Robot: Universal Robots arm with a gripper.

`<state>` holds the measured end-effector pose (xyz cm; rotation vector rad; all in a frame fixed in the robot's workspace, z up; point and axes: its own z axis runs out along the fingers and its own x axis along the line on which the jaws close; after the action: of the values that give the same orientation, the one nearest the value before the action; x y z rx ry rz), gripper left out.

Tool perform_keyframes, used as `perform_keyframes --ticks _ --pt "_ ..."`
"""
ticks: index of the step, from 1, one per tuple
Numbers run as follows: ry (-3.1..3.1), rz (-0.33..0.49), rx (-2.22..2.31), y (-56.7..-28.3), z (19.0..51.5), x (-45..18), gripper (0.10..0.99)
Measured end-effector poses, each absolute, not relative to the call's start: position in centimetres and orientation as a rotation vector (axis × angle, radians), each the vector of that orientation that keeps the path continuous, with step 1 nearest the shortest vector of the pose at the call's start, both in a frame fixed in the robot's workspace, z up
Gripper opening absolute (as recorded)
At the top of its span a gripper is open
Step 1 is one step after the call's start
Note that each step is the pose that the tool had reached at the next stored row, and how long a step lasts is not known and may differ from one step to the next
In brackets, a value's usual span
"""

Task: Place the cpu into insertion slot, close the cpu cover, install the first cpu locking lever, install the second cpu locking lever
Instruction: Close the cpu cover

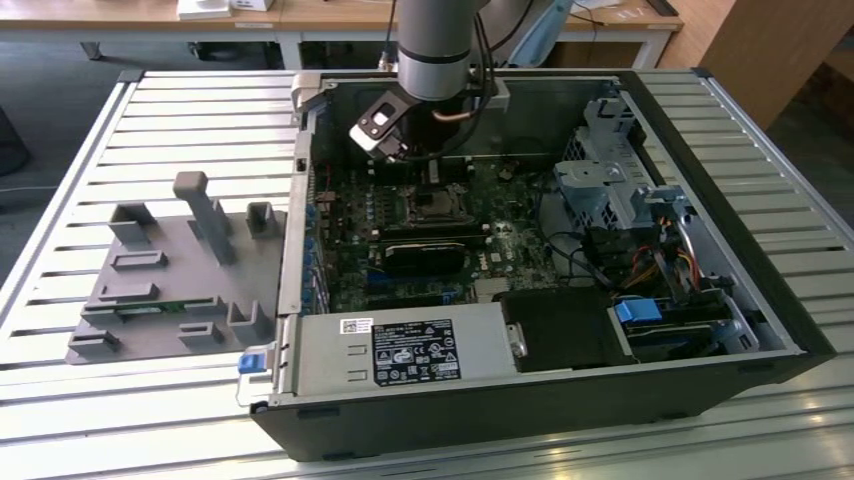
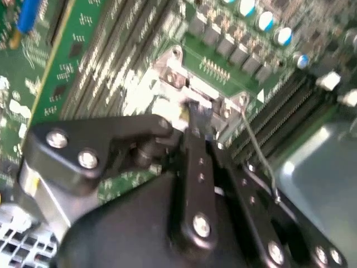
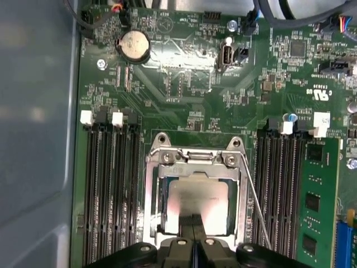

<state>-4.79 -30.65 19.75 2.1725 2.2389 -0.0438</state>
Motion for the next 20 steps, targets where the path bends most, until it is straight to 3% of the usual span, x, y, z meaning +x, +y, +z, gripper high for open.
perform_keyframes --ticks 20 --pt "2.239 -0.042 2.173 -30.6 21.0 -3.7 0.106"
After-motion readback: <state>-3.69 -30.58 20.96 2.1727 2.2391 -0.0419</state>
